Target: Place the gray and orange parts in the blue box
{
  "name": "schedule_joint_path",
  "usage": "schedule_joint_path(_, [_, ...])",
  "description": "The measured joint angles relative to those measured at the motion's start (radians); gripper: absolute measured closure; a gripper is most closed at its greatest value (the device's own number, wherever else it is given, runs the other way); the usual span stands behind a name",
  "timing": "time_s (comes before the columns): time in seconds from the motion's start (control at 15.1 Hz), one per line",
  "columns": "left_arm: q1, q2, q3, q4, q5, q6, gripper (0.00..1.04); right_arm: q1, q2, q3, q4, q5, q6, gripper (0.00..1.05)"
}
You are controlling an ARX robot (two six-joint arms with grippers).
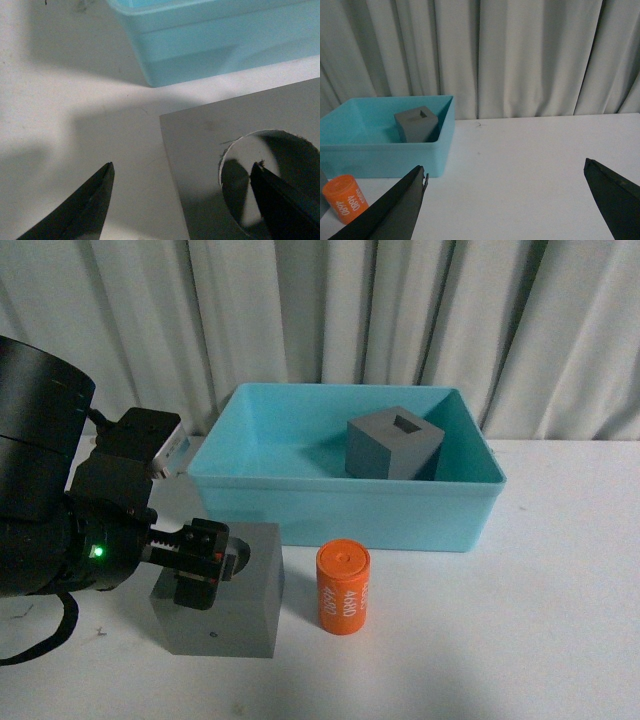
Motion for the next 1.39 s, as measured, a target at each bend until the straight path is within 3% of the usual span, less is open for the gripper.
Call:
schedule_joint_path(0.13, [-0.002,0.000,0.000,-0.005,0.000,0.000,0.42,0.000,0.000,0.000,0.000,0.000,0.000,0.06])
schedule_joint_path(0.33, [-0.005,-0.008,-0.002,-0.017,0.003,-0.006,0.79,0.000,0.000,0.000,0.000,0.000,0.000,0.06])
schedule_joint_path(0.4, [-0.005,-0.022,-0.008,-0.027,0.003,-0.012,0.82,0.000,0.000,0.000,0.000,0.000,0.000,0.06])
schedule_joint_path(0.66, [0.031,-0.232,-0.026,-0.256,0.057,-0.064,0.84,0.000,0.000,0.000,0.000,0.000,0.000,0.06])
schedule_joint_path(0.8, [0.049,-0.413,0.121,-0.382,0.119,-0.112,0.84,0.000,0.000,0.000,0.000,0.000,0.000,0.06])
schedule_joint_path(1.06, [-0.014,-0.257,0.453,-0.360,0.106,-0.122,0.84,0.000,0.000,0.000,0.000,0.000,0.000,0.06])
schedule_joint_path(1.39, [-0.045,0.035,0.646,-0.291,0.013,-0.022,0.84,0.000,0.000,0.000,0.000,0.000,0.000,0.06])
